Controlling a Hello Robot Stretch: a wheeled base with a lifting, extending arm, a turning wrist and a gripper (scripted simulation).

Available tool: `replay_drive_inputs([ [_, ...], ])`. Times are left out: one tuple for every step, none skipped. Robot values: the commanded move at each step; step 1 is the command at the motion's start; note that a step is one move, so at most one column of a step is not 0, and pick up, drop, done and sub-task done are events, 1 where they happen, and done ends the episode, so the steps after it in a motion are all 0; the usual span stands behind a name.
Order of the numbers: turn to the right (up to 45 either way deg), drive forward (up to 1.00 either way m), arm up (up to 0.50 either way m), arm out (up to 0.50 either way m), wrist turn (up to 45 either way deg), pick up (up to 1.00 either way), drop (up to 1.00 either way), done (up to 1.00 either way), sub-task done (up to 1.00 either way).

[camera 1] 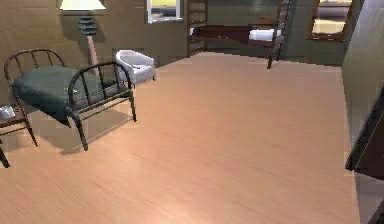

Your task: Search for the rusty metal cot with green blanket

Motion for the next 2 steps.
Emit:
replay_drive_inputs([
  [0.0, 0.35, 0.0, 0.0, 0.0, 0.0, 0.0, 0.0, 0.0],
  [9.0, 0.0, 0.0, 0.0, 0.0, 0.0, 0.0, 0.0, 0.0],
])
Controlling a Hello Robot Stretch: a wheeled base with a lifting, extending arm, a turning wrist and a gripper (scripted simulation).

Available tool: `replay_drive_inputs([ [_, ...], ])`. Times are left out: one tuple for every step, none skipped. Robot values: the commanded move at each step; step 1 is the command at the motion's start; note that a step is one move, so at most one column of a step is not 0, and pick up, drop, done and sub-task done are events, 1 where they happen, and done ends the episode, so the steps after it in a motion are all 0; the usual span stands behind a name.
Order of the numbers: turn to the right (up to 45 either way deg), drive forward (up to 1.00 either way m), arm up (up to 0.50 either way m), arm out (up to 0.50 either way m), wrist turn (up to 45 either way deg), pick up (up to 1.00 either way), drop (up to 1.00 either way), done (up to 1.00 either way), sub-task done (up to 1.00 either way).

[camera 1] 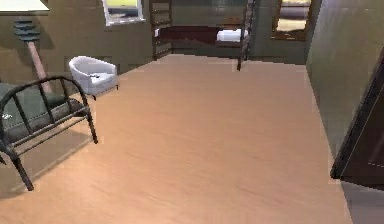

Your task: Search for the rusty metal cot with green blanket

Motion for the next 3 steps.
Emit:
replay_drive_inputs([
  [0.0, 0.3, 0.0, 0.0, 0.0, 0.0, 0.0, 0.0, 0.0],
  [-45.0, 0.0, 0.0, 0.0, 0.0, 0.0, 0.0, 0.0, 0.0],
  [-18.0, 0.0, 0.0, 0.0, 0.0, 0.0, 0.0, 0.0, 0.0],
])
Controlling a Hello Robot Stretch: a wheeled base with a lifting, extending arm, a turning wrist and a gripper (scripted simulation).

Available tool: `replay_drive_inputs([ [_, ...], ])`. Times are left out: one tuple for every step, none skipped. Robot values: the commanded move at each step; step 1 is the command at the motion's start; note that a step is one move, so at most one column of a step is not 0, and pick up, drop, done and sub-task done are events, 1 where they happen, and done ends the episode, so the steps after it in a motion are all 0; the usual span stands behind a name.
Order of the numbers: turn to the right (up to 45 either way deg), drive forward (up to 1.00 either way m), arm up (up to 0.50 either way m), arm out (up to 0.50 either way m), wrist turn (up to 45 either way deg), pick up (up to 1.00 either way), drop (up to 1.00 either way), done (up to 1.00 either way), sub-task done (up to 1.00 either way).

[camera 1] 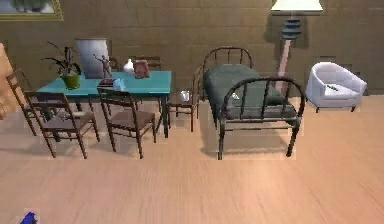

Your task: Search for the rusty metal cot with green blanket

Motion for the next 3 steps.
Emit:
replay_drive_inputs([
  [0.0, 1.0, 0.0, 0.0, 0.0, 0.0, 0.0, 0.0, 0.0],
  [-36.0, 0.0, 0.0, 0.0, 0.0, 0.0, 0.0, 0.0, 0.0],
  [0.0, 0.05, 0.0, 0.0, 0.0, 0.0, 0.0, 0.0, 0.0],
])
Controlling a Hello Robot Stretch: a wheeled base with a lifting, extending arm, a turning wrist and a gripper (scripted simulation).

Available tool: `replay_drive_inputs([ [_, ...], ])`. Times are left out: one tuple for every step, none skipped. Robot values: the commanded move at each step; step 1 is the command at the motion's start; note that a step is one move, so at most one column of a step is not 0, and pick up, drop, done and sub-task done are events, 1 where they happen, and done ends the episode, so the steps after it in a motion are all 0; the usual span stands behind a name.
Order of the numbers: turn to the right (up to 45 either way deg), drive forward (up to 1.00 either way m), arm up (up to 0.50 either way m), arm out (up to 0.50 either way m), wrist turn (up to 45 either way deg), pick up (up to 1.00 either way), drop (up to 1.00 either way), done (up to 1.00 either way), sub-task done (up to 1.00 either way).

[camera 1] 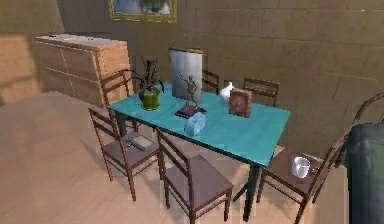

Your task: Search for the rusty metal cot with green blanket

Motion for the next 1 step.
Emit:
replay_drive_inputs([
  [-18.0, 0.0, 0.0, 0.0, 0.0, 0.0, 0.0, 0.0, 0.0],
])
